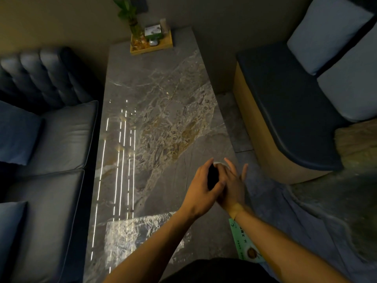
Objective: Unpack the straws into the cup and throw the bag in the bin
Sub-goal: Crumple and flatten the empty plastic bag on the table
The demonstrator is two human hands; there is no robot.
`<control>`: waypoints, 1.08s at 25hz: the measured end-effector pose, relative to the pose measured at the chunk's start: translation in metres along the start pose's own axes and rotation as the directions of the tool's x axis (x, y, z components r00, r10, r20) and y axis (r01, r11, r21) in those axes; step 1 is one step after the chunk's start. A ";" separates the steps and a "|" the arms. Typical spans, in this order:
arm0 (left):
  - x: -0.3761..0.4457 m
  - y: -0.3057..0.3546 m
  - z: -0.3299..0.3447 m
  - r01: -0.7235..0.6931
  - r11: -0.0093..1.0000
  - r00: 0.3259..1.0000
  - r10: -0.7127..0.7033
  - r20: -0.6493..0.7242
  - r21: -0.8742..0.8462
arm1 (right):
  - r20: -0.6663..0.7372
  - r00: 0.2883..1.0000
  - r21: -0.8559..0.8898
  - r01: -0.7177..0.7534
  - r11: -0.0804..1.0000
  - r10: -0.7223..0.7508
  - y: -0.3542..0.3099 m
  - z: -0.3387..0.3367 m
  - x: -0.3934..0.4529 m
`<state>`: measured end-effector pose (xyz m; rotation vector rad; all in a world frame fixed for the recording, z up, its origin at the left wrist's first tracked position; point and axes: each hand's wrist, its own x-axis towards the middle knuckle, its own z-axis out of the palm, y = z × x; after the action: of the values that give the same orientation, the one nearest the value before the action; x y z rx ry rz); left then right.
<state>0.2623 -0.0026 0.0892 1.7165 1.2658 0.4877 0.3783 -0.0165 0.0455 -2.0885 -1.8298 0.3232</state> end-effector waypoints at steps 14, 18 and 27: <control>-0.004 -0.024 -0.013 -0.007 0.997 1.000 0.009 -0.027 0.071 | 0.044 0.998 0.013 0.045 0.999 -0.046 -0.006 -0.004 -0.007; -0.004 -0.023 -0.016 0.040 0.998 0.999 -0.039 0.029 -0.049 | 0.153 0.987 -0.068 0.059 0.996 -0.048 -0.005 -0.001 -0.004; -0.005 -0.028 -0.022 0.128 0.960 0.992 -0.122 0.041 -0.250 | 0.231 0.973 -0.086 0.034 0.996 -0.013 0.000 -0.005 -0.008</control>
<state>0.2291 0.0038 0.0773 1.4174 1.2289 0.5261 0.3792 -0.0253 0.0495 -2.1647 -2.0338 0.5056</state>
